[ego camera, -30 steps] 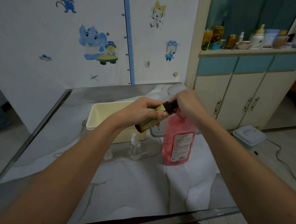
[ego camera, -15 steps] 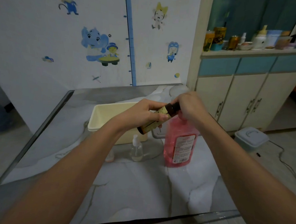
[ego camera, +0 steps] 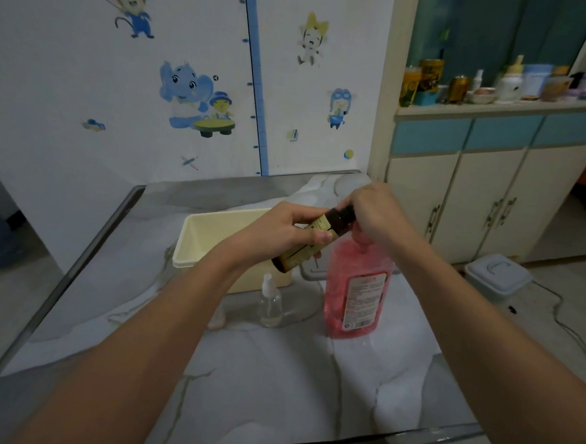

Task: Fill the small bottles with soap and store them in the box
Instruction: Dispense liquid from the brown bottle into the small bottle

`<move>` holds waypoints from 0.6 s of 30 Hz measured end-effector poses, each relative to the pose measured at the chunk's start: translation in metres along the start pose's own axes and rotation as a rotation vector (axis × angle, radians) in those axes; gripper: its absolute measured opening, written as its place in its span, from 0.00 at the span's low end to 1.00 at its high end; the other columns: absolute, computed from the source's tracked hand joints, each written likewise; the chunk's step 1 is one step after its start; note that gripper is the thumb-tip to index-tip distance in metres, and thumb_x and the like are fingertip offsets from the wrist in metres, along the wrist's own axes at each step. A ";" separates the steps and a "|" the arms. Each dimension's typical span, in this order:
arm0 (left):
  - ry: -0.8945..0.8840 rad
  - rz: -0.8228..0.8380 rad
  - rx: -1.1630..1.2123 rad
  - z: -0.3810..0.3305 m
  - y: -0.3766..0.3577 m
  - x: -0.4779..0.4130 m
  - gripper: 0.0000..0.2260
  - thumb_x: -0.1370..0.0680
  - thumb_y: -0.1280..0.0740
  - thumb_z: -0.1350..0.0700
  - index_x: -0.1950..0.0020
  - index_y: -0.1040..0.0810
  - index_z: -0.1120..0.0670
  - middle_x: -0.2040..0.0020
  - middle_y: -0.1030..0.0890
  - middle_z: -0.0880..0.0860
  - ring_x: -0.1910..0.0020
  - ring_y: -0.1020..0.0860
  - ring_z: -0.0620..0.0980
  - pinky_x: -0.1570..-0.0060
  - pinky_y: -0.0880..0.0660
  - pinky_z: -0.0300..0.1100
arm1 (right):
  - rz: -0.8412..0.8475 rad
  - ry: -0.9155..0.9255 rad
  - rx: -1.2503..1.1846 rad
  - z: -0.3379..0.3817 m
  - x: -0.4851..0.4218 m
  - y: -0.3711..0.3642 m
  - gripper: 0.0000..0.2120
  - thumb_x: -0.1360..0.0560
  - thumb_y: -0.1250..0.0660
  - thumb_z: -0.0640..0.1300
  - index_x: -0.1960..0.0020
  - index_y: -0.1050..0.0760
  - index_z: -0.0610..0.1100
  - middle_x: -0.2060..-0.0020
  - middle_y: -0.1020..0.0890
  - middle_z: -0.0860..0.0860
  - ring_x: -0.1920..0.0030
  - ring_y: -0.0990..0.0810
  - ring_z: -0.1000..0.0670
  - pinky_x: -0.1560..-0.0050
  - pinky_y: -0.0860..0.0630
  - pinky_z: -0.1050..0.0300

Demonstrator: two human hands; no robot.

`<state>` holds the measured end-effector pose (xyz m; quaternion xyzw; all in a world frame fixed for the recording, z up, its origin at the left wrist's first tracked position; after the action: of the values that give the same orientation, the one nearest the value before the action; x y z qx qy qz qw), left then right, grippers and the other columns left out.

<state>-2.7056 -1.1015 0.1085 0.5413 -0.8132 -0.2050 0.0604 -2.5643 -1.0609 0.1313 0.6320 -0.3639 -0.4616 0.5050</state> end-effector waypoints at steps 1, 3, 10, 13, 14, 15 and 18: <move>0.004 0.000 -0.003 0.002 -0.001 0.000 0.14 0.24 0.31 0.61 0.41 0.19 0.46 0.52 0.17 0.53 0.59 0.18 0.49 0.59 0.21 0.39 | 0.010 -0.012 -0.005 0.001 0.000 -0.003 0.17 0.32 0.26 0.41 0.44 0.19 0.47 0.50 0.17 0.48 0.48 0.21 0.47 0.44 0.24 0.53; 0.010 0.000 -0.013 0.005 -0.002 0.000 0.15 0.24 0.31 0.60 0.40 0.19 0.48 0.52 0.17 0.51 0.59 0.18 0.48 0.59 0.22 0.39 | 0.038 -0.021 0.001 0.001 0.001 -0.005 0.19 0.34 0.23 0.42 0.43 0.19 0.47 0.50 0.17 0.48 0.48 0.20 0.47 0.44 0.24 0.53; 0.001 -0.005 0.003 -0.004 -0.001 0.003 0.15 0.24 0.31 0.61 0.39 0.20 0.48 0.50 0.17 0.57 0.59 0.19 0.49 0.58 0.21 0.40 | 0.047 -0.035 -0.114 -0.003 0.005 0.007 0.18 0.32 0.27 0.39 0.42 0.20 0.44 0.52 0.17 0.45 0.53 0.22 0.48 0.50 0.24 0.55; -0.006 -0.004 -0.005 -0.008 0.001 0.003 0.15 0.24 0.31 0.62 0.38 0.20 0.51 0.47 0.18 0.60 0.58 0.19 0.51 0.59 0.21 0.38 | 0.040 -0.024 -0.167 -0.002 0.006 0.011 0.14 0.27 0.35 0.37 0.43 0.21 0.40 0.58 0.18 0.44 0.61 0.22 0.48 0.57 0.24 0.54; -0.004 -0.007 -0.010 -0.008 0.001 0.003 0.15 0.24 0.31 0.62 0.38 0.20 0.51 0.46 0.18 0.61 0.58 0.19 0.51 0.59 0.21 0.38 | 0.038 -0.003 -0.160 -0.001 0.006 0.011 0.14 0.27 0.35 0.38 0.43 0.20 0.40 0.58 0.18 0.44 0.61 0.22 0.48 0.57 0.23 0.54; -0.003 -0.011 -0.016 -0.007 0.001 0.003 0.15 0.24 0.32 0.62 0.38 0.20 0.51 0.46 0.18 0.61 0.59 0.19 0.51 0.59 0.21 0.38 | 0.041 0.003 -0.115 0.000 0.006 0.011 0.14 0.28 0.34 0.39 0.43 0.20 0.42 0.57 0.17 0.45 0.57 0.21 0.48 0.54 0.23 0.54; -0.004 -0.013 -0.027 -0.001 -0.002 0.002 0.15 0.24 0.32 0.62 0.38 0.20 0.51 0.46 0.19 0.62 0.59 0.19 0.50 0.59 0.21 0.38 | 0.020 -0.028 -0.079 0.000 0.004 0.001 0.17 0.31 0.27 0.39 0.43 0.19 0.46 0.49 0.18 0.46 0.48 0.21 0.47 0.45 0.25 0.53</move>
<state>-2.7048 -1.1045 0.1086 0.5452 -0.8070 -0.2174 0.0650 -2.5625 -1.0651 0.1316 0.6014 -0.3588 -0.4794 0.5288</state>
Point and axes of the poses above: each hand's wrist, its own x-axis away from the middle knuckle, its own y-axis out of the back of the hand, z = x × y, the point moved 4 cm from there along -x, towards the middle knuckle
